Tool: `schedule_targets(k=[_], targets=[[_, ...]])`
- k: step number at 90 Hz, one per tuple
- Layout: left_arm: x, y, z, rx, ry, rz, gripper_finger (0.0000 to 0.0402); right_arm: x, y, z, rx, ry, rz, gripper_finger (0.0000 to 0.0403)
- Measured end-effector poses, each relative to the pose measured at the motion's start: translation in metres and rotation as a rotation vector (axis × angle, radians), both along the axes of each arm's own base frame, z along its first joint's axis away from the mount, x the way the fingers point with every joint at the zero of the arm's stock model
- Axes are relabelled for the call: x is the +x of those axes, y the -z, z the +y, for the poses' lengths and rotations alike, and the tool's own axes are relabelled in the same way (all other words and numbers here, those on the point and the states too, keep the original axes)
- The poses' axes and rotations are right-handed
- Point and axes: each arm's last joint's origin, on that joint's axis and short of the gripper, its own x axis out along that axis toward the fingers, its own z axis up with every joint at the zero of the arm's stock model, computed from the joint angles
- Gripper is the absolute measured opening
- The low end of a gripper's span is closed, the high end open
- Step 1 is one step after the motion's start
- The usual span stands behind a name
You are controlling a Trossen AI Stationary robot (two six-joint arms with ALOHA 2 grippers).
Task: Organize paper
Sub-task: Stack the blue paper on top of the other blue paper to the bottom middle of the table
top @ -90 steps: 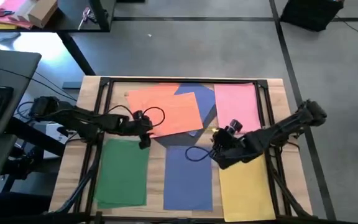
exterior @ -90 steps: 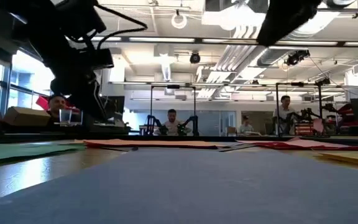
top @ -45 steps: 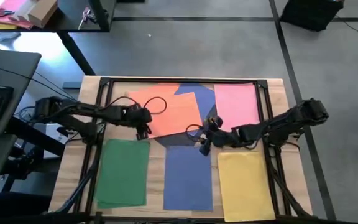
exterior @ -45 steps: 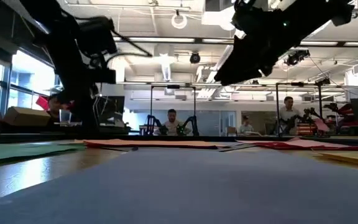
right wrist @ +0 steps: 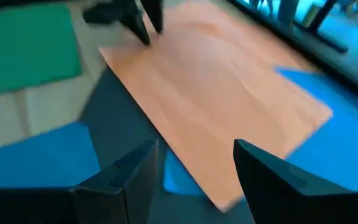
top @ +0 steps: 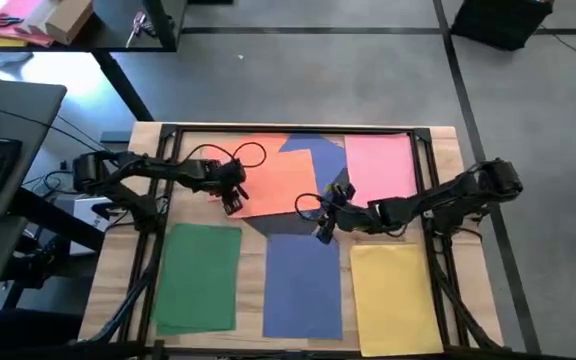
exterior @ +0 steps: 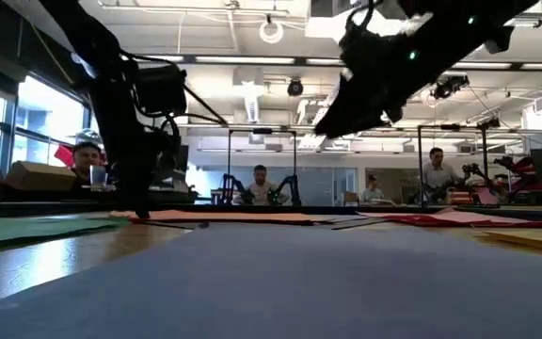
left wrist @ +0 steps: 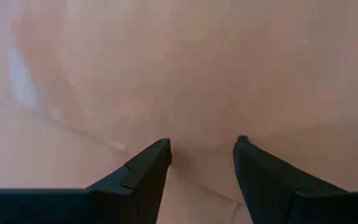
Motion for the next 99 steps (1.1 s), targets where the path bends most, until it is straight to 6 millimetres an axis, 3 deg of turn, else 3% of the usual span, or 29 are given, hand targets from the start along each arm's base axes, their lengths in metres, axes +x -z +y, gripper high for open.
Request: schedule_targets(k=[21,34,47,62,76,86,99], targets=[[-0.028,-0.017,-0.010,-0.074,-0.152,0.135,0.0168,0.022,0.036,-0.019,0.062,0.021,0.076,0.0193],[-0.030,-0.035,-0.006,-0.026,-0.199,0.050,0.0168,0.043,0.042,-0.037,0.045,0.063,0.189,0.0192],[-0.023,-0.046,0.011,0.070,-0.205,-0.107,0.0168,0.067,0.040,-0.051,0.025,0.066,0.256,0.0192],[-0.016,-0.033,0.027,0.069,-0.107,-0.223,0.0168,0.071,0.043,-0.055,0.023,0.083,0.342,0.0192],[-0.018,-0.015,0.038,0.080,-0.117,-0.148,0.0168,0.072,0.042,-0.053,0.068,0.040,0.337,0.0192],[-0.030,-0.004,0.045,0.113,-0.193,-0.024,0.0168,0.073,0.043,-0.045,0.093,-0.047,0.352,0.0192],[-0.043,-0.002,0.055,0.130,-0.285,0.004,0.0168,0.075,0.042,-0.023,0.029,-0.184,0.367,0.0192]])
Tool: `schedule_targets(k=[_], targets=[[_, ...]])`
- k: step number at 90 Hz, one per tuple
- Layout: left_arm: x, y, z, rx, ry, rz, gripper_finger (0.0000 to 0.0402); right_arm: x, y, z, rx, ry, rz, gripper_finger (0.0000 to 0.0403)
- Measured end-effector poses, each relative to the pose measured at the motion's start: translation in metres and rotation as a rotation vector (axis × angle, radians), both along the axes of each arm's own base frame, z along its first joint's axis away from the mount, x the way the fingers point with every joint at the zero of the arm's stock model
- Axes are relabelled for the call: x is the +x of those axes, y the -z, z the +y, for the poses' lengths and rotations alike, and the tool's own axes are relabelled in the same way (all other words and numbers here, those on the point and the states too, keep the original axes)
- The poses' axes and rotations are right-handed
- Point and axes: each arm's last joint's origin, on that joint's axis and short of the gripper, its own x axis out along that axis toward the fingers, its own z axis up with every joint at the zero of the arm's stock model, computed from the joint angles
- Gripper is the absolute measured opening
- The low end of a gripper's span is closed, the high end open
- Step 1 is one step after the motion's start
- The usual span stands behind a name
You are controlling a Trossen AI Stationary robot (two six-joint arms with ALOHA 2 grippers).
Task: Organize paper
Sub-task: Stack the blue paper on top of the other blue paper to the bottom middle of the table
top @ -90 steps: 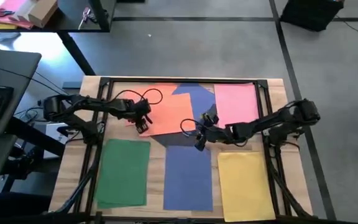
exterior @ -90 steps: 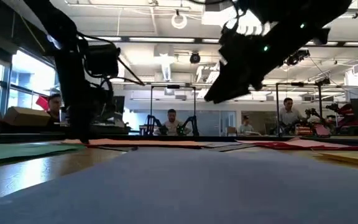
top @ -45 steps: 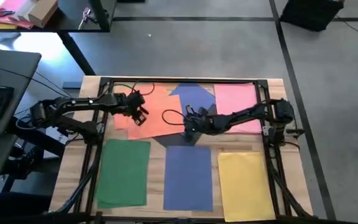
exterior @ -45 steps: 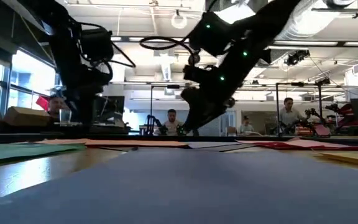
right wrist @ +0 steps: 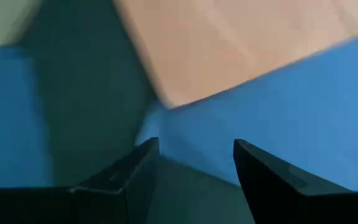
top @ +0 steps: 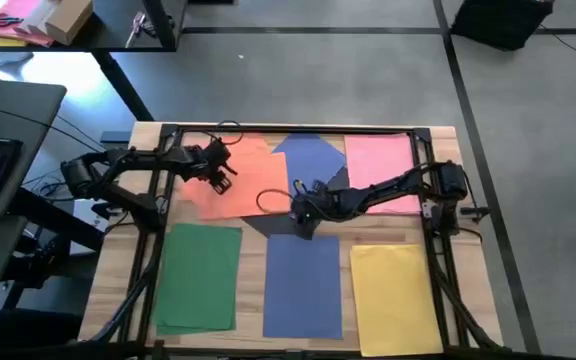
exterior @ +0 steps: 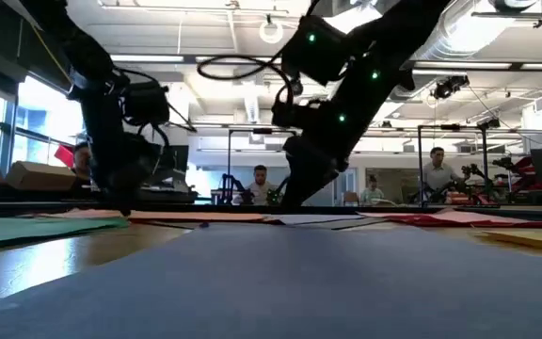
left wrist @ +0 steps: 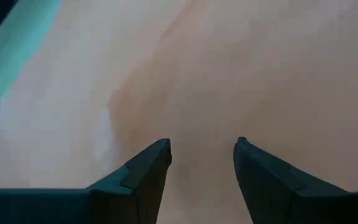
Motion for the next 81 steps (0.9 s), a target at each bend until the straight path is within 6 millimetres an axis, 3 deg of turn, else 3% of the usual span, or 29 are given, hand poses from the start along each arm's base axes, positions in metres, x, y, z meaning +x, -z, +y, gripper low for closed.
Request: schedule_targets(k=[22,36,53,81], targets=[[-0.010,0.000,0.012,-0.003,-0.065,-0.022,0.0168,0.005,0.001,0.012,-0.046,-0.051,-0.038,0.0192],[-0.010,0.000,0.012,-0.011,-0.057,-0.035,0.0168,0.012,0.022,0.013,-0.058,-0.114,-0.033,0.0192],[-0.009,0.000,0.012,-0.024,-0.043,-0.045,0.0168,0.018,0.031,0.011,-0.114,-0.067,-0.065,0.0189],[-0.009,0.000,0.012,-0.026,-0.030,-0.039,0.0168,0.015,0.034,0.004,-0.084,-0.009,-0.041,0.0106]])
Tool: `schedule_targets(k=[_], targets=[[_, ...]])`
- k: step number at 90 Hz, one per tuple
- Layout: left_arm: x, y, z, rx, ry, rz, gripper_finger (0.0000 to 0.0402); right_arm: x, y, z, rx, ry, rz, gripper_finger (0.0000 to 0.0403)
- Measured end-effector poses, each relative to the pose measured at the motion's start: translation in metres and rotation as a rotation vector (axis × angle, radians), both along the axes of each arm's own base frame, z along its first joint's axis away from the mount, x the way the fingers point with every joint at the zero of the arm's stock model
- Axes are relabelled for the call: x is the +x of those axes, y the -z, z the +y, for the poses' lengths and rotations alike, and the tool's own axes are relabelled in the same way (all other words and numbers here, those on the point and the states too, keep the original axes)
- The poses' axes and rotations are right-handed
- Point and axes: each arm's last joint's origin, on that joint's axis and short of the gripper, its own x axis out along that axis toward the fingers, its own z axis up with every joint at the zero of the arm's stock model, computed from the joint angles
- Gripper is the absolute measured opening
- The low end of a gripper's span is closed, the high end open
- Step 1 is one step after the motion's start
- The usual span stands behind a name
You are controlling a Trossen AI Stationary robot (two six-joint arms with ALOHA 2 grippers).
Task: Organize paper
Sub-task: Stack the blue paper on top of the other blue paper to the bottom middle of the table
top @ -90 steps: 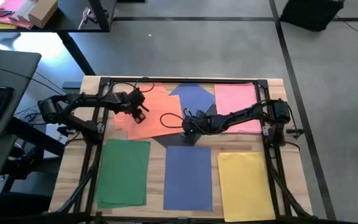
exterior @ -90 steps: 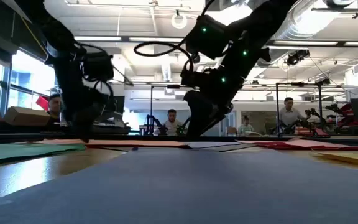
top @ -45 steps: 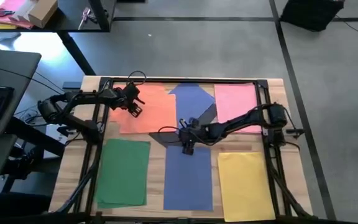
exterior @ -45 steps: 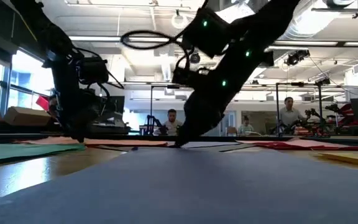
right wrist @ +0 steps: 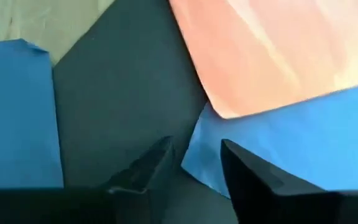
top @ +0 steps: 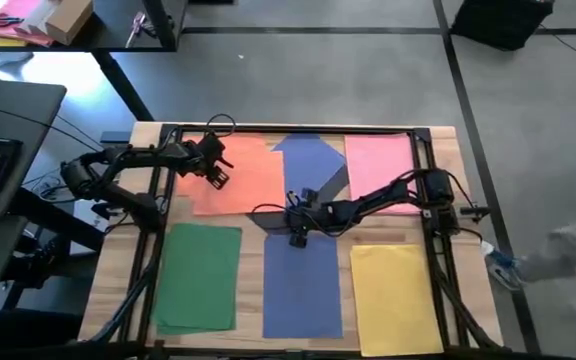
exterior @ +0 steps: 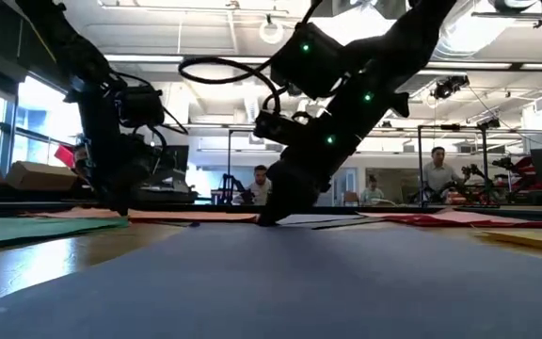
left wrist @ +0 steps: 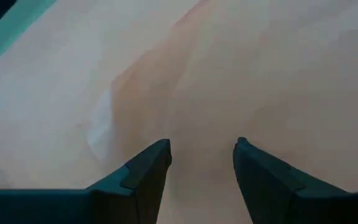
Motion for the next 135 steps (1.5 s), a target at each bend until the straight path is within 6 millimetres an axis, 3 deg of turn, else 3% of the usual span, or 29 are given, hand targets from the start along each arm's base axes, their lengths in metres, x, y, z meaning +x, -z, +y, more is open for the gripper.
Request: schedule_targets(k=[28,42,50,68,79,90,108,122,135], targets=[[0.000,0.000,0.000,0.000,0.006,0.003,0.0168,-0.001,0.000,-0.009,0.034,0.040,-0.001,0.0010],[0.000,0.000,0.000,0.000,0.013,0.006,0.0168,-0.003,-0.006,-0.009,0.034,0.033,0.000,0.0002],[0.000,0.000,0.000,0.000,0.013,0.007,0.0168,-0.005,-0.017,-0.008,0.037,0.025,-0.013,0.0001],[0.000,0.000,0.000,0.000,0.014,0.008,0.0168,-0.015,-0.065,-0.006,0.055,-0.011,-0.081,0.0000],[0.000,0.000,0.000,0.004,0.032,0.017,0.0168,-0.024,-0.086,0.002,0.178,-0.117,-0.087,0.0000],[0.000,0.000,0.000,0.009,0.034,0.020,0.0168,-0.027,-0.090,0.022,0.367,-0.297,-0.074,0.0000],[0.000,0.000,0.001,0.012,0.033,0.020,0.0168,-0.033,-0.063,0.083,0.486,-0.532,0.058,0.0000],[0.000,0.000,0.001,0.013,0.033,0.020,0.0168,-0.054,-0.043,0.134,0.492,-0.640,0.210,0.0000],[0.000,0.000,0.001,0.015,0.033,0.016,0.0168,-0.078,-0.041,0.177,0.353,-0.805,0.252,0.0000]])
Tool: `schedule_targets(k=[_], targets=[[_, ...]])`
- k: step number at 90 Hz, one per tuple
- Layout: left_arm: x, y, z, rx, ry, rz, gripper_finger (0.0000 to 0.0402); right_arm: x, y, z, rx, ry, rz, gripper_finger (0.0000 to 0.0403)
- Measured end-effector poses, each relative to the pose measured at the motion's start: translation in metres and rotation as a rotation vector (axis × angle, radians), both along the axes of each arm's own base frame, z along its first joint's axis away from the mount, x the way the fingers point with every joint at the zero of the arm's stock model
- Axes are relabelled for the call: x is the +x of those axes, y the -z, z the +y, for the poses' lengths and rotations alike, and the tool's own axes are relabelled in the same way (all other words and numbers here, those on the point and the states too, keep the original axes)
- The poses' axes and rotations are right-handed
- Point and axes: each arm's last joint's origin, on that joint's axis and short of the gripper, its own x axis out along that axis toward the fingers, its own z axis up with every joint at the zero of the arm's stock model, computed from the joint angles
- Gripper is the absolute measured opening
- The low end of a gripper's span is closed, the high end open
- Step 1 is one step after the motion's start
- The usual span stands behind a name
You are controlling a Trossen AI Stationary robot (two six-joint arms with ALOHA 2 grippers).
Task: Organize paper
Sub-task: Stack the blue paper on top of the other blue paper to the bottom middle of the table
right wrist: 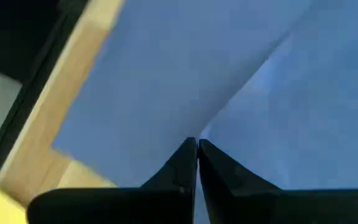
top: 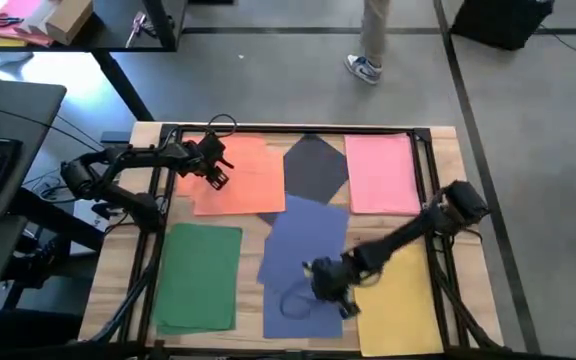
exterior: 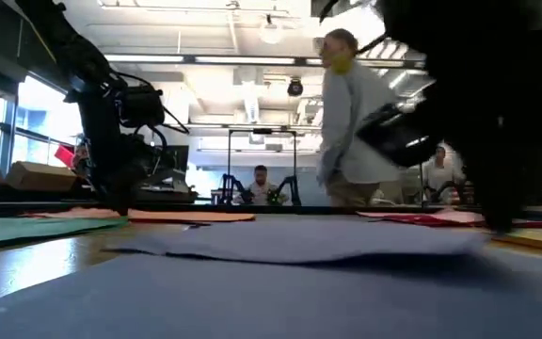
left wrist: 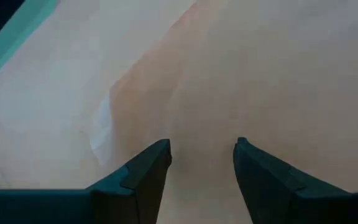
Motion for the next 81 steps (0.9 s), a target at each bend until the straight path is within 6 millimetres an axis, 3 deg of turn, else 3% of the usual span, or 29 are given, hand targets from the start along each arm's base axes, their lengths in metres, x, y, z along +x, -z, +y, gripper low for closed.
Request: schedule_targets(k=[9,17,31,41,48,61,81], targets=[[0.001,0.000,0.001,0.006,0.001,-0.012,0.0168,-0.013,-0.001,0.023,-0.142,-0.105,-0.093,0.0000],[0.002,0.000,0.001,0.010,0.003,-0.022,0.0168,-0.011,-0.003,0.036,-0.251,-0.153,-0.155,0.0000],[0.002,0.000,0.001,0.006,0.006,-0.031,0.0168,0.019,-0.003,0.054,-0.366,-0.283,-0.187,0.0000],[0.002,0.000,0.001,-0.004,0.011,-0.039,0.0168,0.042,-0.003,0.072,-0.356,-0.335,-0.194,0.0000],[0.002,0.000,0.001,-0.007,0.013,-0.041,0.0168,0.047,0.001,0.082,-0.334,-0.344,-0.136,0.0000],[0.003,0.000,0.001,-0.004,0.035,-0.032,0.0168,0.041,-0.008,0.097,-0.274,-0.353,-0.033,0.0000],[0.003,0.000,0.001,-0.004,0.037,-0.032,0.0168,0.014,-0.013,0.110,-0.321,-0.377,0.127,0.0000]])
